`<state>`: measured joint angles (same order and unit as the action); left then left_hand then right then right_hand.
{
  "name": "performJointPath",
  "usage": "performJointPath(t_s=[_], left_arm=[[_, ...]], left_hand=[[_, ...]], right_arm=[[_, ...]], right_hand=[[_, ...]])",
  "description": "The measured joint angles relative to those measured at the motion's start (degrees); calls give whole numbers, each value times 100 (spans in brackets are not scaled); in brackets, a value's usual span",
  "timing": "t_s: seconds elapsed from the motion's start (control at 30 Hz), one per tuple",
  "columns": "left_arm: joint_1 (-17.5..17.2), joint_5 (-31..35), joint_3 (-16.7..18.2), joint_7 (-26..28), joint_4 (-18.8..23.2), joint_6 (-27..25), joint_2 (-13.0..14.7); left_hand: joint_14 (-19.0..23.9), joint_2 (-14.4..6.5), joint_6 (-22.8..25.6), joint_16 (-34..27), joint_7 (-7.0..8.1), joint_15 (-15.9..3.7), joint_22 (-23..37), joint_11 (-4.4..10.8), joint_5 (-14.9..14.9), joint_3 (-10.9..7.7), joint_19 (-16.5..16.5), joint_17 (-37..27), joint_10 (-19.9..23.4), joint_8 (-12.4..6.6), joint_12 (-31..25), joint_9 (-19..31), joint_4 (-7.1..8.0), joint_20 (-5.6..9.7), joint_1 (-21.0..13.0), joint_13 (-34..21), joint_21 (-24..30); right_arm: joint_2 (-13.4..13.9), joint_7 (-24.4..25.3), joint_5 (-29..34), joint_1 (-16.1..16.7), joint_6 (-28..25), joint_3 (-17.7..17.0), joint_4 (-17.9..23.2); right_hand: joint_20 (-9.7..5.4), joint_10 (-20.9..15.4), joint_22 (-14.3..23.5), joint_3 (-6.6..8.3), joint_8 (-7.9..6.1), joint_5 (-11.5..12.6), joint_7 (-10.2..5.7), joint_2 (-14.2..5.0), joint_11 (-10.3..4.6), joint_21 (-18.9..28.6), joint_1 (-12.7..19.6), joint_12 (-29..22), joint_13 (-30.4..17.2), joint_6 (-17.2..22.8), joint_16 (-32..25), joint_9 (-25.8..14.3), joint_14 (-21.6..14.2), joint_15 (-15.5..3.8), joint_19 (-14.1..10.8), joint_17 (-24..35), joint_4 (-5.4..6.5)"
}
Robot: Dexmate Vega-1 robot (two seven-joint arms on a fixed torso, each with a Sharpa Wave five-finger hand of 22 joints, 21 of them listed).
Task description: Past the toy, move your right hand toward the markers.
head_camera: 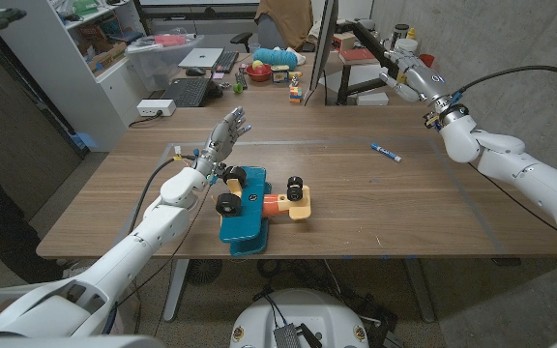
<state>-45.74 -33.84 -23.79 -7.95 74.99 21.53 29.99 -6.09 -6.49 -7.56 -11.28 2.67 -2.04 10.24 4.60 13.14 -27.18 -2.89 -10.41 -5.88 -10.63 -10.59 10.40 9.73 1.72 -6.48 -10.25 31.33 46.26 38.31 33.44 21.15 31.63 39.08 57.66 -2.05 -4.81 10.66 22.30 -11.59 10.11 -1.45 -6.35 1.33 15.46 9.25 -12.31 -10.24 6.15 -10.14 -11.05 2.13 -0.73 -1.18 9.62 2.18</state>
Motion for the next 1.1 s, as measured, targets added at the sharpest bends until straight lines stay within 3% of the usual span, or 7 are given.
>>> performJointPath(t_s=[1.1], left_arm=[[-51,-21,8,-28,52,-4,16]], left_hand=[[0,13,31,0,-31,0,0,0,0,0,32,0,0,0,0,1,0,33,13,0,-23]], right_arm=[[153,-116,287,53,-145,130,275]], right_hand=[[0,-104,0,-39,0,0,-20,17,1,5,61,-33,0,21,0,0,-124,1,-124,0,-85]])
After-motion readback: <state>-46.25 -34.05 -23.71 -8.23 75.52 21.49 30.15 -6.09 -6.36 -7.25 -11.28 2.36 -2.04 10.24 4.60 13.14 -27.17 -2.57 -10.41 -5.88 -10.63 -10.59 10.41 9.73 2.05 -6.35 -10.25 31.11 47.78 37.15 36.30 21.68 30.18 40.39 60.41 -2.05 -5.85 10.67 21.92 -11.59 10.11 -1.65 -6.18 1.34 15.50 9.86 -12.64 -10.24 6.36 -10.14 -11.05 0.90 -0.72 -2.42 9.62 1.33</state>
